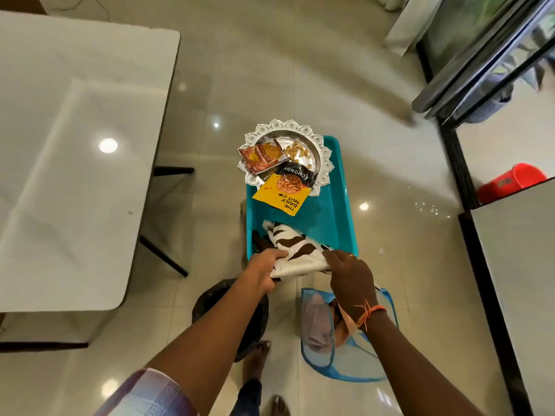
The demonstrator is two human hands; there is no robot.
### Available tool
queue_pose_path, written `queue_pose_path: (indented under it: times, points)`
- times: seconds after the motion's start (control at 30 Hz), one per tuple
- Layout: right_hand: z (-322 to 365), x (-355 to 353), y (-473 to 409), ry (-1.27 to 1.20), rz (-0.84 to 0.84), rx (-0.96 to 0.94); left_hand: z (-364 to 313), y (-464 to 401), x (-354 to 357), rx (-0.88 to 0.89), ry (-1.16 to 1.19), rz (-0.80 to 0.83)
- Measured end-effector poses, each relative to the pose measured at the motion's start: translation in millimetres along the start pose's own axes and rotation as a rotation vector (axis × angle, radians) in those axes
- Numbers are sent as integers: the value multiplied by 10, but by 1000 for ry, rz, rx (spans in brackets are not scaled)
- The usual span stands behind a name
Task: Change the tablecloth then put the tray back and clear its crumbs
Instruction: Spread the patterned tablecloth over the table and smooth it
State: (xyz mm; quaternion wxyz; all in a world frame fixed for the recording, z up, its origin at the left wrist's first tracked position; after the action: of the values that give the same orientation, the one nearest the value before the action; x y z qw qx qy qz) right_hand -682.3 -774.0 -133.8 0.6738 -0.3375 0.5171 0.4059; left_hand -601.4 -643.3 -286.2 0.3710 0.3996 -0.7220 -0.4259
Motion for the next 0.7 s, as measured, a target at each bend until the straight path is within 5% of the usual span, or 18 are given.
queue_pose_path:
  times: [0.33,0.57,0.7]
  points:
    - [238,-597,1086,-404,50,72,281,1459,-36,208,14,-91]
    - [1374,-906,1233,-651,85,-189,288,2632,-532,349,-126,-242]
    - [2002,-927,1261,-777,162,-299,262,3073,-1124,418,3,-260]
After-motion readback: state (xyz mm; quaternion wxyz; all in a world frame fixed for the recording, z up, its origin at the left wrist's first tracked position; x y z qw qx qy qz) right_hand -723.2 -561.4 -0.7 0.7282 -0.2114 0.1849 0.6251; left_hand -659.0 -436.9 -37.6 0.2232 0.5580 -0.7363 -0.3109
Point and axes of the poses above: each hand's wrist, its own y-axis away from the middle knuckle, its own x-axis out of the palm, z = x × y, the point moved 10 cm from there along -y, towards the middle knuckle, and after that the axes turned 7 degrees about -y, right-handed, at the moved point
